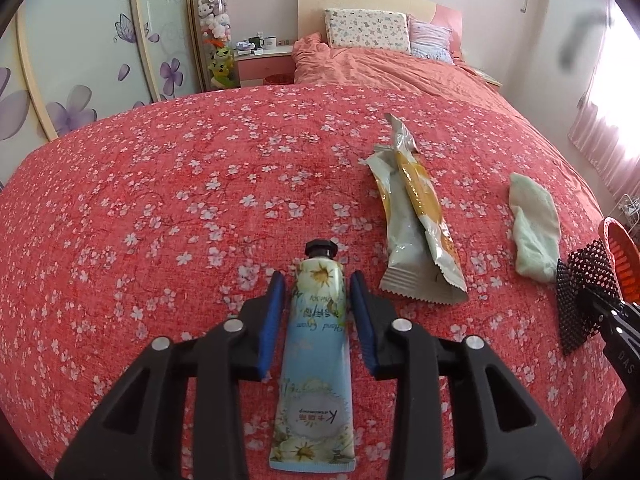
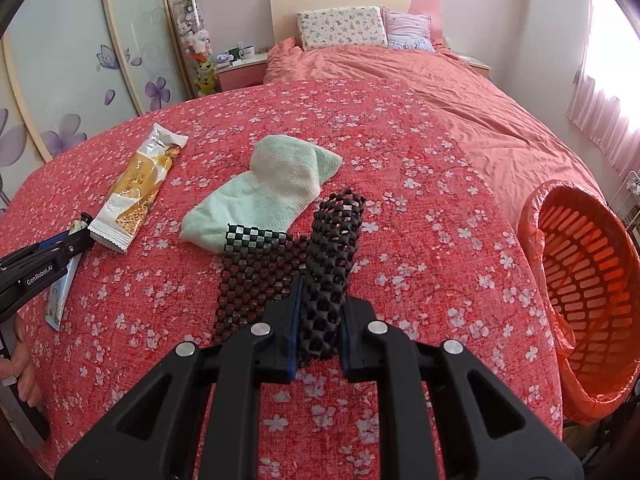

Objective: Collect trash
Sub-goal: 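Grasp the hand-cream tube with the left tool while the right tool lifts the mesh pad, then carry the tube and mesh pad over the orange basket with both tools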

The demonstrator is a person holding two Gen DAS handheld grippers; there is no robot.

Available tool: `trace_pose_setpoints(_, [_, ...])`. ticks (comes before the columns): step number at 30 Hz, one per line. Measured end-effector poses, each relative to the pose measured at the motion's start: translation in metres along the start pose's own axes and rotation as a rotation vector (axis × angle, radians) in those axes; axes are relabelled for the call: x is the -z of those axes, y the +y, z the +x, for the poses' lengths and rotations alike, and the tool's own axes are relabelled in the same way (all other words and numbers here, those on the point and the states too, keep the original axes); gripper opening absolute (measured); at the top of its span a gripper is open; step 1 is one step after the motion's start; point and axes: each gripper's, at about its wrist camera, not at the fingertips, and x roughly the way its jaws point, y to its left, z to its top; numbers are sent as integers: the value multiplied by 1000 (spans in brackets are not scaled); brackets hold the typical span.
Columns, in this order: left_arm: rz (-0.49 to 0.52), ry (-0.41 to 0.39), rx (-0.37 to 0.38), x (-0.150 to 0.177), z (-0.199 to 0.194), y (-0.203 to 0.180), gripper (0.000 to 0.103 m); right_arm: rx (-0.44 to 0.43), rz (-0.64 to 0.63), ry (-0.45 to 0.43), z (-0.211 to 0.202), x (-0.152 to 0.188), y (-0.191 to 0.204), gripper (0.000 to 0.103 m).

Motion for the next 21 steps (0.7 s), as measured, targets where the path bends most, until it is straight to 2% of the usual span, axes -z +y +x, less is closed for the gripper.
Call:
trace_pose_setpoints(6, [21,1,-15,6,-4,-2,28,-20,6,-6,-2,0,-5,7])
trace_pose_setpoints(11, [32,2,-33,9,-8,-5,28,-36,17,-3,-3,0,-6,6])
trace_pose_setpoints(14, [25,3,-6,11,-11,-4,27,-72,38,-20,-12,0,-9,6])
trace_pose_setpoints(21, [16,-25,36,17,-29,2,27,-86,50,-75,-37,-3,-14,6])
